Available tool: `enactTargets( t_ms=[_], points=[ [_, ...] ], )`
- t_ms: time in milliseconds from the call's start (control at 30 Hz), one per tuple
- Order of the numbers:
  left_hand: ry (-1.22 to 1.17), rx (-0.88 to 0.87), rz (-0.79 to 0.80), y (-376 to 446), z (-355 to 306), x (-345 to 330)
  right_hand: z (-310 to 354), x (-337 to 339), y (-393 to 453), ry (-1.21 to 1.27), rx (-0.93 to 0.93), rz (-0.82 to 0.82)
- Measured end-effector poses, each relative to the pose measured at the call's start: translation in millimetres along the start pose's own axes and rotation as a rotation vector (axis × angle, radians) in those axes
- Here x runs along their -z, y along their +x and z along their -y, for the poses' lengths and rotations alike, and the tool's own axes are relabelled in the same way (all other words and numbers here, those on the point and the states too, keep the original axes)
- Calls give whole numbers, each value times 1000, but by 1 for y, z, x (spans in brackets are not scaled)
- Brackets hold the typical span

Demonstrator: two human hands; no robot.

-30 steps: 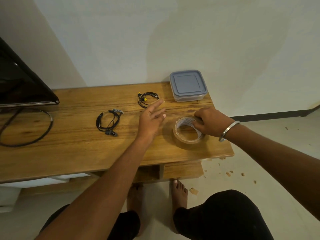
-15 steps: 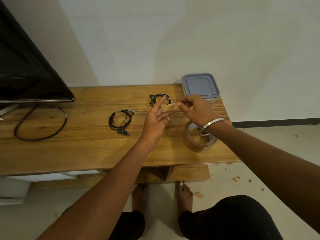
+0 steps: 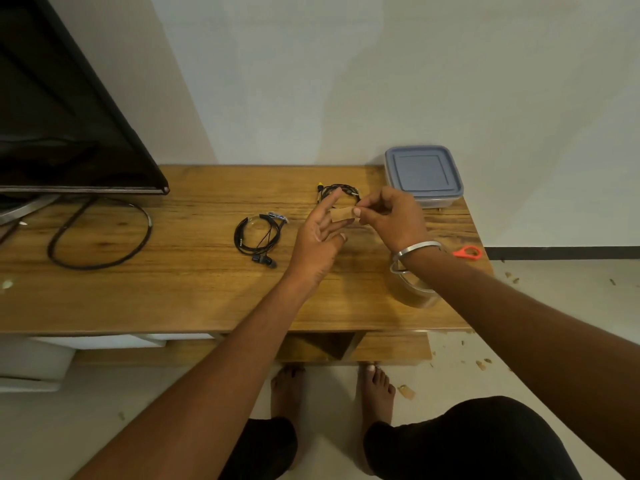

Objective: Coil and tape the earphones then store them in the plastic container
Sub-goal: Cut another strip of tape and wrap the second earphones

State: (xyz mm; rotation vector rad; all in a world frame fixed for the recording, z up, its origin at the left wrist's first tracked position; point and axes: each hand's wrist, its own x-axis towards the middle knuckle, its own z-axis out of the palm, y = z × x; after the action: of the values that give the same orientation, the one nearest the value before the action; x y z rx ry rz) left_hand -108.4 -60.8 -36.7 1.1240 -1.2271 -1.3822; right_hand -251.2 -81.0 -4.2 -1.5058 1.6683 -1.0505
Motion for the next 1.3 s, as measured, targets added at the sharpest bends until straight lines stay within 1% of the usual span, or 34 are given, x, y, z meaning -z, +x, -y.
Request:
enactTargets(
  t_ms=[233, 333, 433, 567, 667, 767, 1000, 1133, 1200, 1300],
  points=[
    [94, -45, 18, 9, 10, 7, -2, 0, -4, -87, 90, 48],
    [189, -66, 0, 15, 10, 8, -4, 4, -5, -110, 132, 81],
    [412, -126, -46, 22, 7, 14, -8, 12, -5, -75, 89, 82],
    [821, -309, -35, 41, 11, 18, -21, 30, 1, -68, 17, -3],
    [1135, -309, 26, 58, 14, 16, -29, 43, 5, -35, -14, -56],
    [1304, -318, 91, 72, 16, 16, -35, 50, 7, 2, -24, -63],
    [1422, -401, 137, 88, 9, 16, -41, 55, 8, 52, -32, -65],
    [1527, -385, 188, 87, 11, 14, -42, 54, 8, 69, -41, -71],
    [1537, -359, 202, 84, 12, 14, -41, 54, 8, 85, -51, -77],
    [1490, -355, 179, 79, 9, 14, -39, 52, 7, 101, -51, -86]
  ],
)
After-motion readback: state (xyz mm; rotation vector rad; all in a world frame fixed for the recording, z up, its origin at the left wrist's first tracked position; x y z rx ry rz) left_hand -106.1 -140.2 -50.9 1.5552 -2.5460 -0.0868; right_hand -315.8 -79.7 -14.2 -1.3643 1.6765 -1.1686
